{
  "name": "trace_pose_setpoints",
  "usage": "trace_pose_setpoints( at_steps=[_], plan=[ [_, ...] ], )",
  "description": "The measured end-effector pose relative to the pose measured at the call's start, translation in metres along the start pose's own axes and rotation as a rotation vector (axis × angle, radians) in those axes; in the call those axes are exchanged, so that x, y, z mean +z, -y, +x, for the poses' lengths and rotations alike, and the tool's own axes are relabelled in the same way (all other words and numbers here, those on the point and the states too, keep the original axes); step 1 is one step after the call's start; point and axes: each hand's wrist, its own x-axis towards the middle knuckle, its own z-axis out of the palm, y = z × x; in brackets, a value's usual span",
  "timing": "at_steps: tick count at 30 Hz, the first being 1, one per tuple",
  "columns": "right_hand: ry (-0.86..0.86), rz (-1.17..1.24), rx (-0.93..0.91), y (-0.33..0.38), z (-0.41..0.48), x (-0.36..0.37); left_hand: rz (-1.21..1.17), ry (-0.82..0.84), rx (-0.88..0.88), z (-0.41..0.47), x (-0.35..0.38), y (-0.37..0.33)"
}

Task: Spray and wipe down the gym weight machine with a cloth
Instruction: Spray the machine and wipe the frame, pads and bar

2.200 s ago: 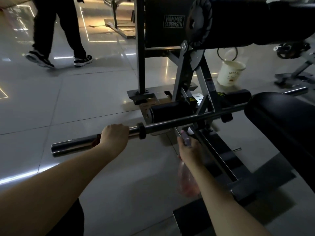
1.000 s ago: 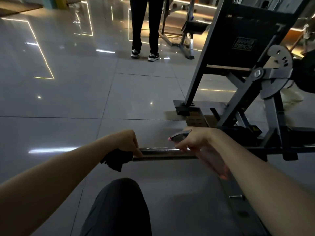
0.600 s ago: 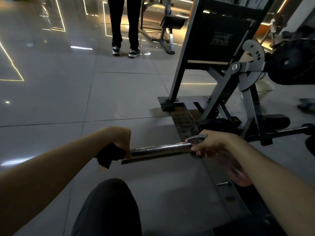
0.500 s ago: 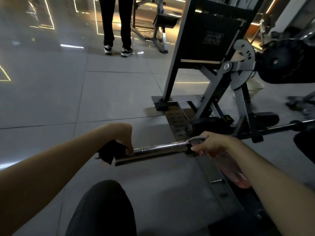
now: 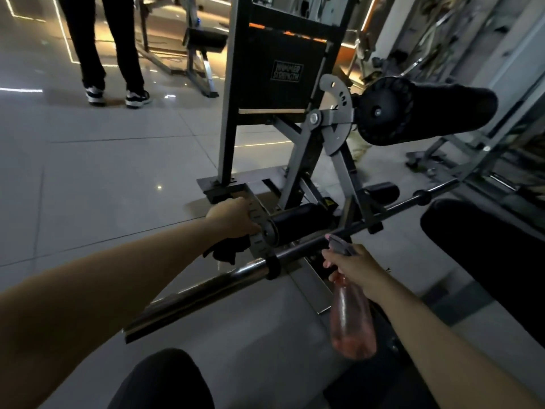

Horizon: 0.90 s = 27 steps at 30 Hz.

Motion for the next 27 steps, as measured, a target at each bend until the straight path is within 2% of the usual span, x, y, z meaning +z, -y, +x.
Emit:
trace_pose_setpoints(
  at_steps=[5,9,12,15,19,22,24,25,27],
  plan=[
    [-0.05,0.063,-0.029,-0.007,0.009,0.004,0.031,0.027,-0.011,0.052,0.045,-0.03],
    [-0.018,0.052,-0.009,-0.018,0.038,0.018,0.105,0.097,-0.045,0.076,0.079,-0.036],
    [-0.037,-0.047,0.005,-0.03,0.062,0.016,0.109,0.046,-0.058,0.088,0.096,-0.039],
    [-0.004,-0.036,0.021,-0.036,0.075,0.012,0.09,-0.004,-0.067,0.099,0.107,-0.037],
    [0.029,0.005,0.009,-0.05,0.079,0.01,-0.081,0.043,-0.11,0.113,0.112,-0.025],
    [-0.01,0.02,-0.02,-0.055,0.084,0.008,-0.324,0.195,-0.172,0.131,0.107,-0.003],
    [-0.069,0.04,-0.036,-0.052,0.089,0.004,-0.495,0.297,-0.278,0.135,0.105,0.008],
    [-0.105,0.056,-0.047,-0.048,0.091,0.002,-0.545,0.328,-0.315,0.136,0.104,0.009],
    [-0.139,0.077,-0.076,-0.044,0.095,0.002,-0.522,0.321,-0.265,0.135,0.106,0.006]
  ],
)
